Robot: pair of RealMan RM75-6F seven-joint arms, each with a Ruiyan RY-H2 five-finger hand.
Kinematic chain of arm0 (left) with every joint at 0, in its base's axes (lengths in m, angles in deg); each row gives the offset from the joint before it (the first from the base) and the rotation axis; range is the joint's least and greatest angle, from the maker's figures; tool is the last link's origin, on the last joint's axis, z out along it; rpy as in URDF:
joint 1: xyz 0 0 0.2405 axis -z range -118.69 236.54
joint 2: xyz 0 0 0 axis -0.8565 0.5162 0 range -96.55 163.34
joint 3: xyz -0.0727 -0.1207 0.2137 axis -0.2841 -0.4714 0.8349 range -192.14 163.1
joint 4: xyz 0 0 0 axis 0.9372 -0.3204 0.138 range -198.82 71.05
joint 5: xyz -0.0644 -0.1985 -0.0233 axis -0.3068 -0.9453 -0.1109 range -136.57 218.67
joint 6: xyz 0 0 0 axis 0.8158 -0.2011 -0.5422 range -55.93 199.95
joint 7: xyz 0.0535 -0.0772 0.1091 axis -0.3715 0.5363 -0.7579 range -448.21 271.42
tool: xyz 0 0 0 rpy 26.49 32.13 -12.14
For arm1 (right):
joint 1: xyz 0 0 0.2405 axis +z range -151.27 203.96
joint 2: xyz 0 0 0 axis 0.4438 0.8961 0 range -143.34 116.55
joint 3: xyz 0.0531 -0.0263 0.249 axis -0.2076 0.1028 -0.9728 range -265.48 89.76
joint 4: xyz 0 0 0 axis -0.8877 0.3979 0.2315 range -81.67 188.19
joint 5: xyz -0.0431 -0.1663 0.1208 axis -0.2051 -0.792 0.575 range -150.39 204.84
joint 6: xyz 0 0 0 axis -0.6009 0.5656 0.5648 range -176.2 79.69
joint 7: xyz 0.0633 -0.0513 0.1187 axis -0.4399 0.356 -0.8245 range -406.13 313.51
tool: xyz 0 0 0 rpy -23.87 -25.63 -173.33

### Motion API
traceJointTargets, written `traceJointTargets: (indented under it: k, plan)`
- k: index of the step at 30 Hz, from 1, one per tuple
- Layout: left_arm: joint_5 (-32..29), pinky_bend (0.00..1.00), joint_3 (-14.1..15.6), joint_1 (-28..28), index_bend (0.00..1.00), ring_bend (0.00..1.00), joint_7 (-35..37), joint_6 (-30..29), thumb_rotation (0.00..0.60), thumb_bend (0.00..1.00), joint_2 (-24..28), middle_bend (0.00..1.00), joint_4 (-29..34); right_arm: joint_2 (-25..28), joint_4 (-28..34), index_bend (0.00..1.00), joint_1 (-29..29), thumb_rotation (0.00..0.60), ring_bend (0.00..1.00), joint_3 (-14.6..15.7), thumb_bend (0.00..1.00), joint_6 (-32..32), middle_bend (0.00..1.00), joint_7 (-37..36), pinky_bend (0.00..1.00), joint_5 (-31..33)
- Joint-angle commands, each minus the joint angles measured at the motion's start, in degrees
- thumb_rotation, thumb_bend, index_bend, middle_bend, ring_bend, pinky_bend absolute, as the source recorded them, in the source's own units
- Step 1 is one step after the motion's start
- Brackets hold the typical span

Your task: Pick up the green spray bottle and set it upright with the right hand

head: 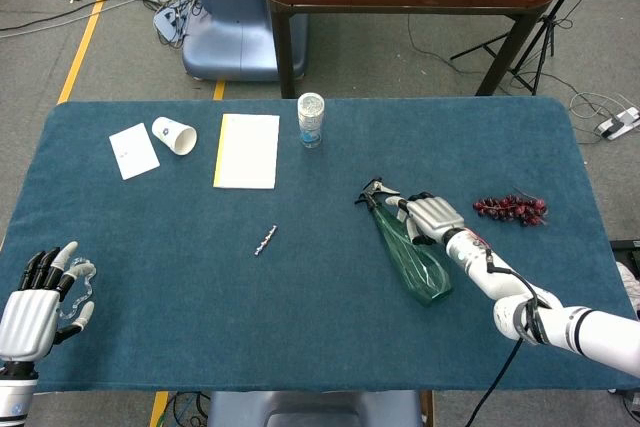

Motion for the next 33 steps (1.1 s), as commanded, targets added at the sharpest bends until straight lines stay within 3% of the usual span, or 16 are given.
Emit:
traceJointTargets:
  k: [1, 14, 15, 17, 18, 19, 21, 26, 33]
  plan:
    - [-0.1, 0.00, 0.0, -0.1, 0.28, 0.04, 0.0, 0.0, 0.600, 0.35, 0.0, 0.07, 0.0, -0.8, 0.3, 0.12, 0.5, 0.600, 0.13, -0.6, 0.90, 0.8, 0.30, -1.4, 0.12, -1.5]
    - [-0.6, 0.00, 0.0, -0.6, 0.28, 0.04, 1.0, -0.4, 0.600, 0.35, 0.0, 0.07, -0.8, -3.3, 4.2, 0.12, 3.2, 0.600, 0.13, -2.2, 0.89, 3.0, 0.30, -4.7, 0.11, -8.4]
    - [-0.6, 0.00, 0.0, -0.6, 0.28, 0.04, 1.1, -0.4, 0.600, 0.35, 0.0, 0.07, -0.9, -3.2, 4.5, 0.12, 3.2, 0.600, 0.13, -2.1, 0.85, 2.6, 0.30, -4.4, 0.12, -9.0]
    - [-0.7, 0.00, 0.0, -0.7, 0.28, 0.04, 1.4, -0.4, 0.600, 0.35, 0.0, 0.07, -1.1, -2.8, 5.4, 0.12, 3.2, 0.600, 0.13, -1.7, 0.63, 0.8, 0.30, -3.1, 0.12, -10.2]
    - [-0.7, 0.00, 0.0, -0.7, 0.28, 0.04, 1.5, -0.4, 0.600, 0.35, 0.0, 0.07, -1.2, -2.6, 5.9, 0.12, 3.1, 0.600, 0.13, -1.5, 0.43, -0.4, 0.30, -2.3, 0.11, -10.6]
    - [-0.7, 0.00, 0.0, -0.7, 0.28, 0.04, 1.6, -0.4, 0.600, 0.35, -0.1, 0.07, -1.3, -2.3, 6.6, 0.12, 2.8, 0.600, 0.13, -1.3, 0.28, -2.0, 0.29, -1.2, 0.11, -11.0]
    - [-0.6, 0.00, 0.1, -0.6, 0.28, 0.04, 1.7, -0.3, 0.600, 0.35, -0.1, 0.07, -1.4, -1.4, 8.2, 0.12, 2.4, 0.600, 0.13, -0.7, 0.12, -5.1, 0.28, 1.6, 0.12, -11.8]
    - [-0.6, 0.00, 0.0, -0.8, 0.28, 0.04, 2.4, -0.6, 0.600, 0.35, 0.0, 0.07, -1.7, 1.6, 14.5, 0.11, 0.4, 0.600, 0.13, 2.3, 0.01, -13.2, 0.24, 11.5, 0.11, -12.6]
    - [-0.2, 0.00, 0.2, -0.9, 0.28, 0.04, 3.3, -0.7, 0.600, 0.35, 0.0, 0.07, -2.3, 3.9, 20.7, 0.01, -2.5, 0.600, 0.06, 7.2, 0.00, -20.1, 0.14, 23.3, 0.09, -8.8]
